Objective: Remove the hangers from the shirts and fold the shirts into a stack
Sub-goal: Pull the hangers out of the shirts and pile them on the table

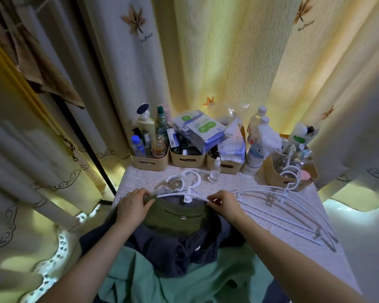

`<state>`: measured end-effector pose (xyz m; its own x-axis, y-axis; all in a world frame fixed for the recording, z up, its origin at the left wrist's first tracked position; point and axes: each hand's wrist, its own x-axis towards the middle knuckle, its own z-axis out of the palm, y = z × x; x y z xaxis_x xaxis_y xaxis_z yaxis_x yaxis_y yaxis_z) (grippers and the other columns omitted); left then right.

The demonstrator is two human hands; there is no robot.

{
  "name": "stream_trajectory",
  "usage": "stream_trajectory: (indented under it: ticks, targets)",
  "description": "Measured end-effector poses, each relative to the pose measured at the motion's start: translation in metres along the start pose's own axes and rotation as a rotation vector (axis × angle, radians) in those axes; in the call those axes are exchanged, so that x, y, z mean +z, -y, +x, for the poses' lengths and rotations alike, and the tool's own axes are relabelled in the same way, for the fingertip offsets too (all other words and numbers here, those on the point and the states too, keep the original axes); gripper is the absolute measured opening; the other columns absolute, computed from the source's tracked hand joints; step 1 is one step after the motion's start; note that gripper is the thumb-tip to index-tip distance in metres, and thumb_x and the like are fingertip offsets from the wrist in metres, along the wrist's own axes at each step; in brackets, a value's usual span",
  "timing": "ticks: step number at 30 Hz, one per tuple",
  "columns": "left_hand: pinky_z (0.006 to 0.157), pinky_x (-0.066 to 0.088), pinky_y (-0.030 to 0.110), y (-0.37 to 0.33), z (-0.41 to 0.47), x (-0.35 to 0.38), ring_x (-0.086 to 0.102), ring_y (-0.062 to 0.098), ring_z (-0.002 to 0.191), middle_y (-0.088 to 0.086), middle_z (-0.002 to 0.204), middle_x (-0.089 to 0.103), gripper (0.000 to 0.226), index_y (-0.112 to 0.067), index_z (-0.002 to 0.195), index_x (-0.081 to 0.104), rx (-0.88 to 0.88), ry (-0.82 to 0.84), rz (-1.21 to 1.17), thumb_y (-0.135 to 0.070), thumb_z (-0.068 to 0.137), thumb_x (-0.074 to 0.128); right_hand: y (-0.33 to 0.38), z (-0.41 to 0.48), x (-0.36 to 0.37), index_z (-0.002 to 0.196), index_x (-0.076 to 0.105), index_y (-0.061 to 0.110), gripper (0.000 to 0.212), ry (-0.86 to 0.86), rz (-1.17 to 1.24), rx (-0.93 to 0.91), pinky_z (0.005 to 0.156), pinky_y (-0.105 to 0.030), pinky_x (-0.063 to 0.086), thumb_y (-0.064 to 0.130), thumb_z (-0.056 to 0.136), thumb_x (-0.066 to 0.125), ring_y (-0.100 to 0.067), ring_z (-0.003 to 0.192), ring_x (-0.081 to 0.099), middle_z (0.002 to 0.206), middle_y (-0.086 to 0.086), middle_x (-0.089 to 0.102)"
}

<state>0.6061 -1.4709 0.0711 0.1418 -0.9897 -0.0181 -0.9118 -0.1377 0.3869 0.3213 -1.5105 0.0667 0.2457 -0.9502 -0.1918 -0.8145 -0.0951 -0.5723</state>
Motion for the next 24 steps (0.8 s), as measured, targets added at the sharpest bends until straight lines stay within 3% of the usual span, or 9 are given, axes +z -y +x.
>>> stream_trajectory:
  ticks: [3, 7, 10, 12, 15, 20, 24]
  targets:
    - [0.083, 0.046, 0.036, -0.001, 0.0, -0.004, 0.059, 0.024, 0.098, 0.003, 0.099, 0.063, 0.022, -0.014, 0.102, 0.067, 0.022, 0.041, -0.195, -0.032, 0.09, 0.062, 0.009, -0.007, 0.0, 0.116, 0.068, 0.022, 0.028, -0.08, -0.039, -0.108, 0.09, -0.033, 0.04, 0.023, 0.089, 0.061, -0.026, 0.102, 0.053, 0.107, -0.004, 0.067]
    - [0.082, 0.046, 0.033, -0.002, -0.004, -0.012, 0.058, 0.012, 0.094, -0.01, 0.089, 0.059, 0.019, -0.032, 0.108, 0.069, 0.164, 0.096, -0.364, -0.031, 0.092, 0.059, 0.04, -0.016, -0.006, 0.118, 0.067, 0.021, 0.033, 0.051, 0.266, -0.109, 0.09, -0.027, 0.05, 0.034, 0.087, 0.065, -0.009, 0.099, 0.064, 0.11, 0.002, 0.07]
    - [0.082, 0.044, 0.024, -0.005, -0.007, -0.022, 0.056, -0.001, 0.091, -0.013, 0.089, 0.061, 0.025, -0.048, 0.094, 0.064, 0.254, 0.115, -0.467, -0.023, 0.093, 0.058, 0.061, -0.019, -0.012, 0.096, 0.075, 0.025, 0.031, 0.034, 0.321, -0.05, 0.071, -0.029, 0.049, 0.05, 0.085, 0.062, -0.008, 0.072, 0.064, 0.084, 0.001, 0.073]
    - [0.084, 0.046, 0.029, 0.0, -0.006, -0.028, 0.057, 0.0, 0.09, -0.013, 0.089, 0.062, 0.019, -0.037, 0.091, 0.068, 0.231, 0.094, -0.445, -0.022, 0.094, 0.057, 0.064, -0.02, -0.021, 0.088, 0.076, 0.022, 0.031, 0.032, 0.318, 0.005, 0.065, -0.029, 0.046, 0.049, 0.087, 0.06, -0.014, 0.065, 0.062, 0.075, -0.005, 0.071]
    - [0.085, 0.046, 0.031, 0.016, -0.005, -0.036, 0.06, 0.009, 0.092, -0.011, 0.092, 0.064, 0.016, -0.018, 0.093, 0.073, 0.166, 0.058, -0.394, -0.023, 0.094, 0.057, 0.054, -0.026, -0.036, 0.084, 0.077, 0.02, 0.025, 0.022, 0.36, 0.077, 0.058, -0.015, 0.041, 0.039, 0.089, 0.062, -0.004, 0.059, 0.055, 0.067, 0.004, 0.068]
    - [0.084, 0.04, 0.023, 0.023, -0.009, -0.037, 0.06, 0.015, 0.094, 0.0, 0.096, 0.068, 0.019, -0.005, 0.096, 0.073, 0.083, 0.024, -0.458, -0.015, 0.093, 0.057, 0.042, -0.035, -0.047, 0.073, 0.076, 0.01, 0.026, -0.034, 0.435, 0.168, 0.058, -0.021, 0.039, 0.029, 0.087, 0.065, -0.003, 0.055, 0.05, 0.058, 0.006, 0.061]
    - [0.077, 0.037, 0.017, 0.034, -0.014, -0.032, 0.059, 0.014, 0.092, 0.0, 0.095, 0.068, 0.018, -0.004, 0.097, 0.073, 0.009, 0.032, -0.496, -0.013, 0.093, 0.058, 0.023, -0.048, -0.048, 0.049, 0.068, 0.018, 0.037, -0.112, 0.527, 0.239, 0.046, -0.016, 0.031, 0.025, 0.085, 0.066, -0.001, 0.043, 0.038, 0.044, 0.009, 0.044]
